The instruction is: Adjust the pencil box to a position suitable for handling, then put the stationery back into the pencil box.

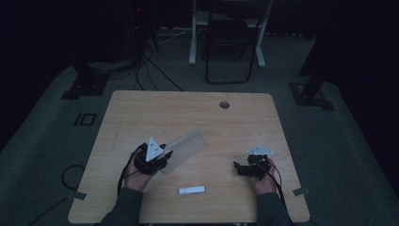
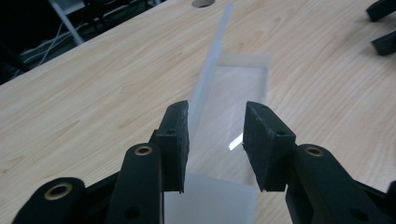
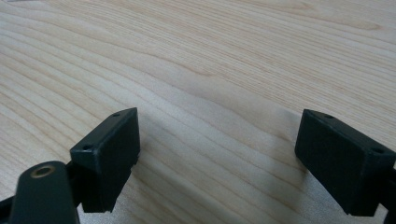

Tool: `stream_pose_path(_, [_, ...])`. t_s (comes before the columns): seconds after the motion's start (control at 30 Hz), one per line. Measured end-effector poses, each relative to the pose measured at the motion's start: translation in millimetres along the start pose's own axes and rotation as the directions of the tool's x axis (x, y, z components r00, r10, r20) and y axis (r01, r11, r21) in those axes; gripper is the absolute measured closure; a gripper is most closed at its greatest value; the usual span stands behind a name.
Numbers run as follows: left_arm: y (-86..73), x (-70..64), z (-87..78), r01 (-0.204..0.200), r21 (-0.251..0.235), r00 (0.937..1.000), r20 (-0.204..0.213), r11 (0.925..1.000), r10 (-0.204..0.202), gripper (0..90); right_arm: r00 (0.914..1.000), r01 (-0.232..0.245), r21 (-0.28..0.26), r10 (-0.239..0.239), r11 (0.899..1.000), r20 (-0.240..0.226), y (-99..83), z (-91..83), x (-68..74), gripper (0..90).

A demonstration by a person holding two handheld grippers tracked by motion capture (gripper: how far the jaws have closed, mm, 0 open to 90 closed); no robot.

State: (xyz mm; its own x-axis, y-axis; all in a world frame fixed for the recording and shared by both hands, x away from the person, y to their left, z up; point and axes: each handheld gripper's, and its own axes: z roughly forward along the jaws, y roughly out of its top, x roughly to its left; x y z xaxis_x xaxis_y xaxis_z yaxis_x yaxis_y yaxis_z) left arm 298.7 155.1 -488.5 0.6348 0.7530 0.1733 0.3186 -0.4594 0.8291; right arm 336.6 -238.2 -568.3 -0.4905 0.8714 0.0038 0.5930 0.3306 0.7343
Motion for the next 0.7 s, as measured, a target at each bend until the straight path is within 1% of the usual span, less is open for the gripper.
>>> stream_pose_path(0.1, [0.7, -1.3, -0.9, 0.008, -0.004, 0.9999, 0.006, 1.0000, -0.008, 59.5, 1.0000, 0.000, 0.000, 0.000, 1.000, 0.000, 0.0, 0.0, 0.0, 13.8])
stream_pose_path(0.27, [3.5, -5.2, -4.1, 0.009, -0.011, 0.9997, 0.022, 0.9999, -0.009, 57.4, 1.0000, 0.000, 0.000, 0.000, 1.000, 0.000, 0.0, 0.0, 0.0, 13.8])
stream_pose_path(0.3, [4.9, -7.8, -6.0, 0.003, -0.015, 0.9994, 0.035, 0.9999, -0.003, 57.4, 1.0000, 0.000, 0.000, 0.000, 1.000, 0.000, 0.0, 0.0, 0.0, 13.8])
stream_pose_path(0.4, [6.3, -11.8, -7.4, 0.002, -0.019, 0.9986, 0.054, 0.9998, -0.001, 56.5, 1.0000, 0.000, 0.000, 0.000, 1.000, 0.000, 0.0, 0.0, 0.0, 13.8])
stream_pose_path(0.7, [8.5, -23.4, -8.8, -0.009, -0.027, 0.9949, 0.100, 0.9996, 0.012, 56.0, 1.0000, 0.000, 0.000, 0.000, 1.000, 0.000, 0.0, 0.0, 0.0, 13.8])
